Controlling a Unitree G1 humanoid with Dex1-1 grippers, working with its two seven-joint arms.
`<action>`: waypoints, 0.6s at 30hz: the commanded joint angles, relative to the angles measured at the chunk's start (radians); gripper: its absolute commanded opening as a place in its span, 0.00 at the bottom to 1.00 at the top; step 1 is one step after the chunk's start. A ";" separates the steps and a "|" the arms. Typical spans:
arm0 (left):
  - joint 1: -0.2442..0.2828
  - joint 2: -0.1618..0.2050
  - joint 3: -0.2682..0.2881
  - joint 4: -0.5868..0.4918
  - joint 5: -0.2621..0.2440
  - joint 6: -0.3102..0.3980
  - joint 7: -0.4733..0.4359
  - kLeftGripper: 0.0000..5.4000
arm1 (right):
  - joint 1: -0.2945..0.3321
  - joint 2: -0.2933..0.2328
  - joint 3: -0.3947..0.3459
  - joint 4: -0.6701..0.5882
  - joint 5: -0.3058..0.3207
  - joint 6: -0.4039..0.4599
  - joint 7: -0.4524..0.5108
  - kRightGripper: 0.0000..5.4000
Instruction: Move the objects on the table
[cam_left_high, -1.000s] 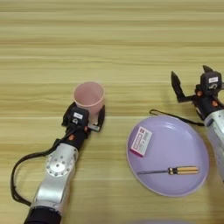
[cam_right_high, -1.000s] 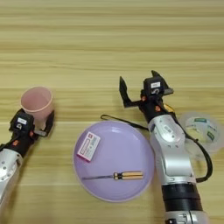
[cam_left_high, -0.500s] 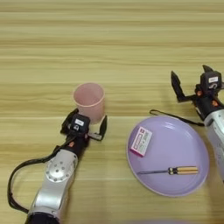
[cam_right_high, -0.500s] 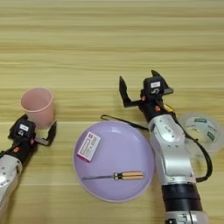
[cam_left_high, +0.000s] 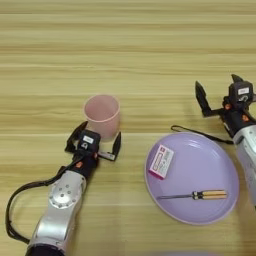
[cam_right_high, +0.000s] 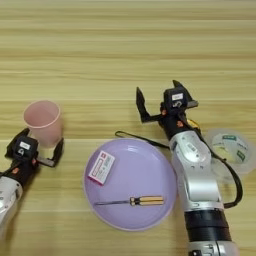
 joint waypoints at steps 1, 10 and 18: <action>0.036 0.032 0.011 -0.070 -0.019 0.077 -0.033 0.99 | -0.014 0.004 0.000 -0.004 -0.004 0.022 -0.010 1.00; 0.031 0.030 0.019 -0.081 -0.020 0.111 -0.042 0.99 | -0.015 0.007 0.002 -0.005 -0.005 0.026 -0.015 1.00; 0.016 0.054 0.055 -0.071 -0.012 0.122 -0.036 0.99 | -0.020 0.010 0.002 -0.005 -0.007 0.032 -0.023 1.00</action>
